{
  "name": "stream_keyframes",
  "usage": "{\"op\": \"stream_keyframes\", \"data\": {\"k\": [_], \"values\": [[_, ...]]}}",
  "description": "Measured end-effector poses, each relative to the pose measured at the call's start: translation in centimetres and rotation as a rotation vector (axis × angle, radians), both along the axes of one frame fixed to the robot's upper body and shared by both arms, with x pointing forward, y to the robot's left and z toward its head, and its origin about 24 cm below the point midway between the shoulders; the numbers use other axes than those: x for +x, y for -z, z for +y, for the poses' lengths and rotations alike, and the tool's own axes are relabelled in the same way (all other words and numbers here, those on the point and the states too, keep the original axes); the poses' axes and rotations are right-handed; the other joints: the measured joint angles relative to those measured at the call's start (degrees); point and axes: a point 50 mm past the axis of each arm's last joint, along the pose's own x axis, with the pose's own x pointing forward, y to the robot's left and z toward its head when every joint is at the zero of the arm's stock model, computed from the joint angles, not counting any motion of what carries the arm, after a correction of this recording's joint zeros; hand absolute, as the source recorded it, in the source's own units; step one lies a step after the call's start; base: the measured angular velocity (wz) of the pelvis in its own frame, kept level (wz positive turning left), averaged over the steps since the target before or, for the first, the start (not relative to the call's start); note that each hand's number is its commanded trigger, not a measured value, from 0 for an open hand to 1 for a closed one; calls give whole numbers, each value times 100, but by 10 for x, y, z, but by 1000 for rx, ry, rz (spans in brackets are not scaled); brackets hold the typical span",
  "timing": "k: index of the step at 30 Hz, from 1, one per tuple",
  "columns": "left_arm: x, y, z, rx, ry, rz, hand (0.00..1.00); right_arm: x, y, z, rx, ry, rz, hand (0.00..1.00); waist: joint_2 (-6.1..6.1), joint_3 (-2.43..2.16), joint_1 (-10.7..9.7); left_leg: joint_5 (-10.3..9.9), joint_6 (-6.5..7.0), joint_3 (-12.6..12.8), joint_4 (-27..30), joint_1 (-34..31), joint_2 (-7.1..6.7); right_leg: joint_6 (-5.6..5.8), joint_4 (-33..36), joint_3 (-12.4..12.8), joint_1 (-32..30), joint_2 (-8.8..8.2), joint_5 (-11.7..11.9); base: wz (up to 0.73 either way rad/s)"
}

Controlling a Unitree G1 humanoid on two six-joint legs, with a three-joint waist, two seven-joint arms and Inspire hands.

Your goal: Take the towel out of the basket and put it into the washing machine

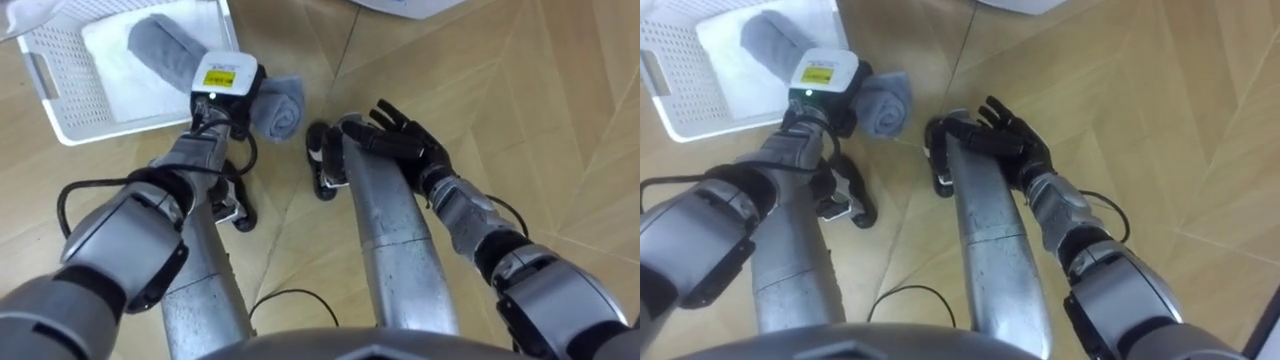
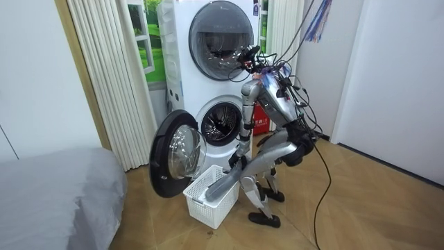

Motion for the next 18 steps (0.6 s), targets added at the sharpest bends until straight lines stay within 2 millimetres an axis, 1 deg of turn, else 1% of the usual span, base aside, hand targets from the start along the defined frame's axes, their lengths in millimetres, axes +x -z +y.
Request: {"op": "stream_keyframes", "data": {"k": [4,12,16,18], "values": [[-2,3,-3,26,28,32,100,1,0,0,1,-1,-1,0,-1,-1,-24,-6,13,2,5,-2,-14,8,-1,-6,6,-25,-2,0],[-4,6,-4,31,35,57,100,-2,2,-1,23,11,6,0,-13,-9,-20,-6,14,45,5,35,-15,8,12,12,20,-16,-2,0],[-5,8,-4,20,25,63,100,-6,4,-1,16,4,15,0,-16,-13,-4,-5,12,41,5,142,-18,9,12,16,116,-2,-1,0],[-10,13,-2,-2,11,79,100,-9,7,-2,5,-3,31,0,-14,-15,-1,-8,5,36,-32,297,-18,6,-22,9,274,4,-3,0]]}}
